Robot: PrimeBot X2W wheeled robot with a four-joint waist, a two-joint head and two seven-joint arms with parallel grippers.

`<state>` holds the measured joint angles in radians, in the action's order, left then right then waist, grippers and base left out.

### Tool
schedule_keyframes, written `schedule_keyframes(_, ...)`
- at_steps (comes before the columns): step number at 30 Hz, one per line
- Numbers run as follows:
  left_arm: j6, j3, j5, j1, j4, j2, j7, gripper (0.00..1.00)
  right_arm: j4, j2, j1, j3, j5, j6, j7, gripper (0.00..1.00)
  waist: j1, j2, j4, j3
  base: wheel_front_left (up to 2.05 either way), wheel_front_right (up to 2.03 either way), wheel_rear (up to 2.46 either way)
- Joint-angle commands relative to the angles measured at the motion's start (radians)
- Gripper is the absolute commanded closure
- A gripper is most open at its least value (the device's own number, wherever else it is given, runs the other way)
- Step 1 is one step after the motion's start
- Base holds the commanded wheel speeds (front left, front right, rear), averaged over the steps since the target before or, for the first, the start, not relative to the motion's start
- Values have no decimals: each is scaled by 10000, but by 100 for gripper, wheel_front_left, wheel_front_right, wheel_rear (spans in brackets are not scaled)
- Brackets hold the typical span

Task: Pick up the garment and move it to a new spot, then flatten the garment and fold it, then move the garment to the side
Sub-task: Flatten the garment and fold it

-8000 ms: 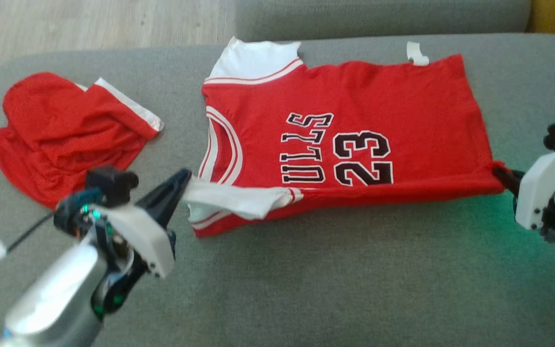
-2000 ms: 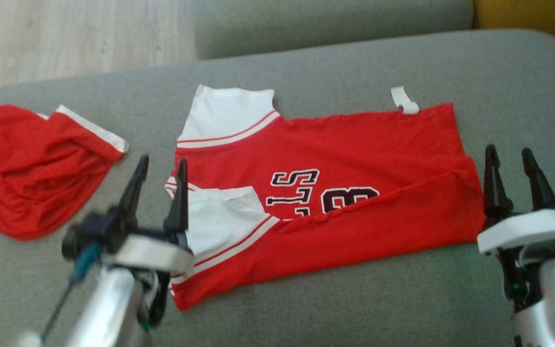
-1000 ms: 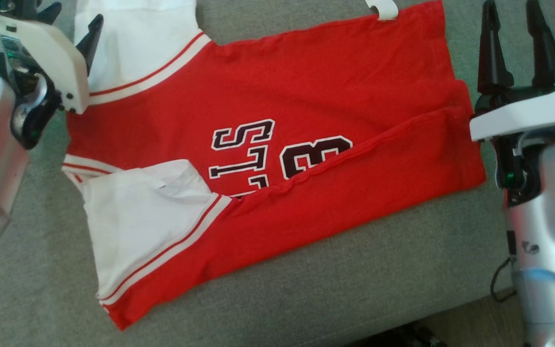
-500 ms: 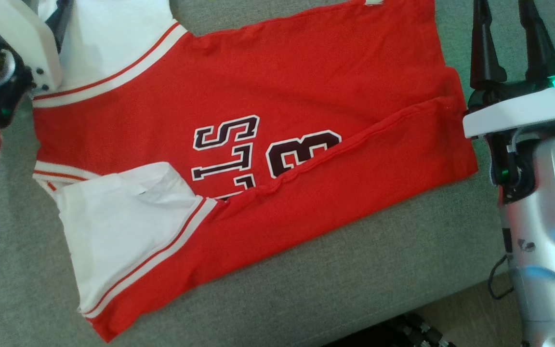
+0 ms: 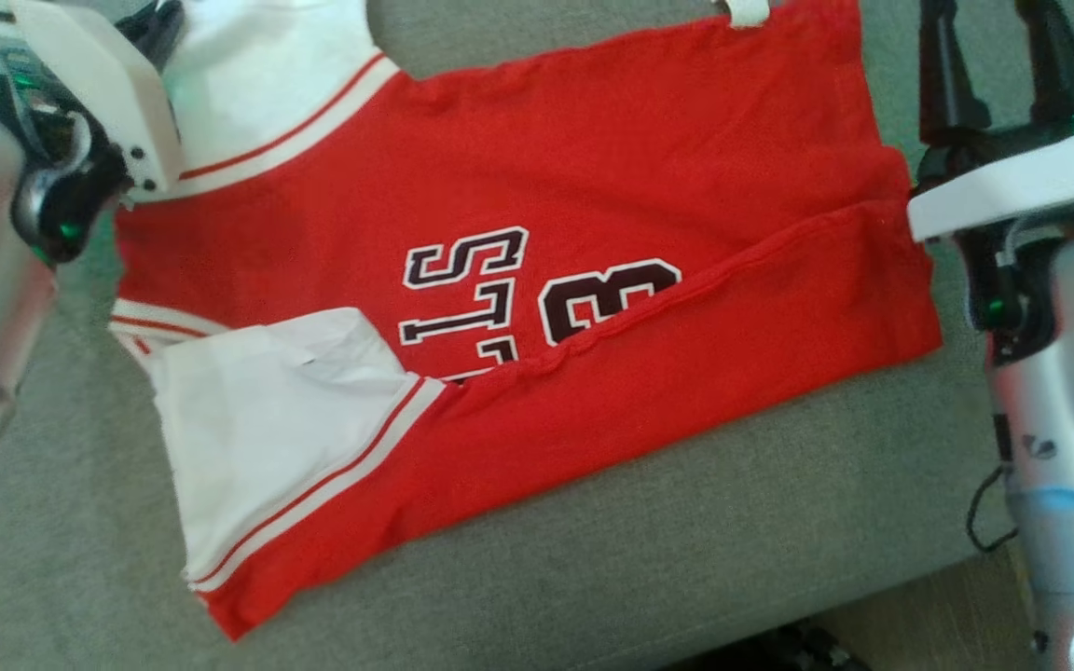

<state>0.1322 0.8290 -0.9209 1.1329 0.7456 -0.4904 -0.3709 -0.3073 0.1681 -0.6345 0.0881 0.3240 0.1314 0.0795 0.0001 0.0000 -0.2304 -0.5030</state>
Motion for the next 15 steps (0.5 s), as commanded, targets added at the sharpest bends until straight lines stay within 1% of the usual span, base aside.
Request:
schedule_keyframes(1,-16,-284,91,351,-356,-391,416,100,188,164,-141,115,-46,-7,-89,0,-1,0,238,259,0,0,0)
schedule_keyframes(4,-16,-163,205,309,-655,-265,1407,100,-122,378,-272,165,-30,-7,-289,0,-1,0,547,594,0,0,0)
schedule_keyframes(8,-16,14,271,133,-1089,-82,2424,100,-630,810,-372,370,-21,-7,-607,0,-1,0,1036,1077,0,0,0)
schedule_keyframes(12,-16,205,184,-330,-1586,63,2991,100,-1192,1326,-425,835,-188,-7,-839,0,-1,0,1558,1557,0,0,0)
schedule_keyframes(15,-19,248,122,-744,-2070,8,3295,100,-1633,1642,-595,1180,-239,-7,-1108,0,-1,0,1878,1748,0,0,0)
